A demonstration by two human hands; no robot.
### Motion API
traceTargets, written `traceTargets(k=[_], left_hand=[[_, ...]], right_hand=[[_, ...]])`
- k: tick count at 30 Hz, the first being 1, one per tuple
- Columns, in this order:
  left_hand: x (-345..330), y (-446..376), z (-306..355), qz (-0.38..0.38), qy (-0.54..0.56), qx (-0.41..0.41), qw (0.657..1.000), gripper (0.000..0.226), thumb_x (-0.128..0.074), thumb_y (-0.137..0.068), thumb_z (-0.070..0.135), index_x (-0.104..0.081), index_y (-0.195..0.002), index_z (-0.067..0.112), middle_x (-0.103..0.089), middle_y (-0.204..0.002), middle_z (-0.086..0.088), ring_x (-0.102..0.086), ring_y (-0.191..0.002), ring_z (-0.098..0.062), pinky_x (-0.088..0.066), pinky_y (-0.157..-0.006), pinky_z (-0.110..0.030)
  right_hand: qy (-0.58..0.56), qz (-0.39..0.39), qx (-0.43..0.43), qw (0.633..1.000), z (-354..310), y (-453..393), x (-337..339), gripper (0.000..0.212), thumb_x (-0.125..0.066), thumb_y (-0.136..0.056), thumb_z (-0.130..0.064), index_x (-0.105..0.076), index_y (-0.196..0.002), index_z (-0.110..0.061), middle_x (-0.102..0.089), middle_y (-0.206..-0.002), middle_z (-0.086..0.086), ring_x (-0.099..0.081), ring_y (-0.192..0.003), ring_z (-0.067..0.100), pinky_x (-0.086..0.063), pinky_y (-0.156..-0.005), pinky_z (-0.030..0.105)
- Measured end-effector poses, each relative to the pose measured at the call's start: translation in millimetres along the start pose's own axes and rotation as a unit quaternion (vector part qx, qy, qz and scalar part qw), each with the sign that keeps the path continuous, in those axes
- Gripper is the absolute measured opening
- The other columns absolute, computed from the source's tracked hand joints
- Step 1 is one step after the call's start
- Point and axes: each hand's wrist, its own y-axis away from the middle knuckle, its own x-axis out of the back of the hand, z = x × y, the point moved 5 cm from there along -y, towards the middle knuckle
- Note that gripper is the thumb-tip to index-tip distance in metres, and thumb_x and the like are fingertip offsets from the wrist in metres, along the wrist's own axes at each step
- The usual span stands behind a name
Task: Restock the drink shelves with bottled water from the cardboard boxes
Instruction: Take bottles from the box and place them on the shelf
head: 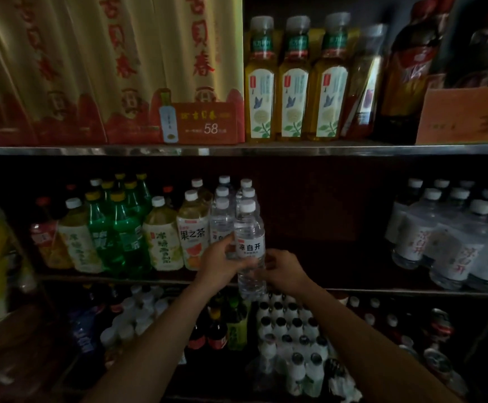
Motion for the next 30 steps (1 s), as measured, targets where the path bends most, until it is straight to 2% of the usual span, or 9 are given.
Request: traceTargets(k=[3, 6, 8, 12, 14, 17, 20, 26, 30], left_hand=[[-8.7, -13.4, -4.3, 0.034, -0.008, -0.017, 0.999, 0.055, -0.084, -0.069, 0.019, -0.062, -0.119, 0.023, -0.068, -0.112, 0.010, -0.063, -0.105, -0.006, -0.053, -0.092, -0.036], [-14.9, -20.1, -6.7, 0.069, -0.052, -0.014, 0.996, 0.055, -0.084, -0.068, 0.023, -0.063, -0.119, 0.020, -0.068, -0.112, 0.011, -0.062, -0.102, -0.002, -0.053, -0.090, -0.031], [-18.1, -21.4, -6.3, 0.091, -0.095, -0.012, 0.991, 0.053, -0.084, -0.068, 0.025, -0.064, -0.117, 0.017, -0.068, -0.112, 0.008, -0.062, -0.099, -0.004, -0.053, -0.088, -0.027], [-23.7, -23.5, -14.0, 0.129, -0.158, -0.003, 0.979, 0.044, -0.080, -0.073, 0.026, -0.065, -0.113, 0.017, -0.069, -0.110, 0.003, -0.063, -0.097, -0.007, -0.054, -0.085, -0.028], [-23.3, -24.3, -15.9, 0.152, -0.190, 0.011, 0.970, 0.041, -0.078, -0.074, 0.028, -0.063, -0.111, 0.019, -0.069, -0.107, 0.003, -0.064, -0.095, -0.008, -0.055, -0.080, -0.027], [-23.7, -22.2, -10.2, 0.201, -0.216, 0.006, 0.955, 0.041, -0.073, -0.077, 0.020, -0.055, -0.113, 0.017, -0.061, -0.107, 0.002, -0.061, -0.093, -0.011, -0.049, -0.073, -0.021], [-29.2, -19.5, -2.8, 0.212, -0.204, 0.007, 0.956, 0.039, -0.069, -0.081, 0.011, -0.049, -0.115, 0.013, -0.055, -0.105, 0.005, -0.053, -0.090, -0.006, -0.040, -0.070, -0.013], [-27.2, -23.1, -11.4, 0.192, -0.155, 0.019, 0.969, 0.032, -0.066, -0.084, 0.009, -0.054, -0.114, 0.014, -0.060, -0.104, 0.008, -0.058, -0.094, -0.005, -0.042, -0.071, -0.007], [-26.0, -26.2, -16.9, 0.170, -0.167, 0.010, 0.971, 0.032, -0.060, -0.087, 0.006, -0.058, -0.118, 0.008, -0.058, -0.114, 0.007, -0.057, -0.102, -0.007, -0.041, -0.075, -0.003]], right_hand=[[-0.010, 0.000, 0.017, 1.000, 8.1, -20.2, 3.4, 0.042, -0.083, -0.072, -0.021, -0.068, -0.109, -0.010, -0.071, -0.103, -0.001, -0.065, -0.090, 0.007, -0.051, -0.075, 0.014], [-0.007, -0.016, 0.018, 1.000, 22.0, -37.2, 1.1, 0.044, -0.085, -0.069, -0.025, -0.070, -0.108, -0.012, -0.072, -0.102, -0.001, -0.066, -0.093, 0.009, -0.055, -0.084, 0.029], [0.001, -0.027, 0.023, 0.999, 30.3, -45.2, -1.0, 0.043, -0.085, -0.069, -0.027, -0.071, -0.107, -0.013, -0.072, -0.101, -0.002, -0.066, -0.094, 0.009, -0.055, -0.085, 0.032], [0.003, -0.039, 0.037, 0.999, 35.1, -54.3, -3.3, 0.039, -0.084, -0.070, -0.023, -0.070, -0.106, -0.016, -0.072, -0.101, -0.004, -0.065, -0.091, 0.005, -0.049, -0.074, 0.010], [0.011, -0.036, 0.049, 0.998, 33.6, -57.5, -3.5, 0.037, -0.083, -0.072, -0.021, -0.070, -0.106, -0.013, -0.070, -0.097, -0.004, -0.063, -0.087, 0.004, -0.045, -0.068, 0.005], [0.020, -0.018, 0.059, 0.998, 34.6, -60.9, -5.5, 0.039, -0.080, -0.076, -0.021, -0.067, -0.111, -0.009, -0.067, -0.099, -0.004, -0.062, -0.089, 0.008, -0.047, -0.074, 0.013], [0.012, 0.011, 0.054, 0.998, 38.5, -65.9, -6.2, 0.041, -0.078, -0.078, -0.018, -0.065, -0.115, -0.006, -0.070, -0.104, 0.004, -0.064, -0.093, 0.013, -0.050, -0.080, 0.022], [-0.003, 0.015, 0.068, 0.998, 38.5, -68.8, -11.0, 0.052, -0.082, -0.075, -0.021, -0.062, -0.120, -0.005, -0.069, -0.113, 0.008, -0.065, -0.100, 0.018, -0.054, -0.088, 0.035], [0.003, 0.025, 0.080, 0.996, 36.0, -69.4, -11.2, 0.052, -0.081, -0.076, -0.020, -0.061, -0.121, -0.003, -0.068, -0.114, 0.009, -0.065, -0.102, 0.019, -0.051, -0.085, 0.027]])
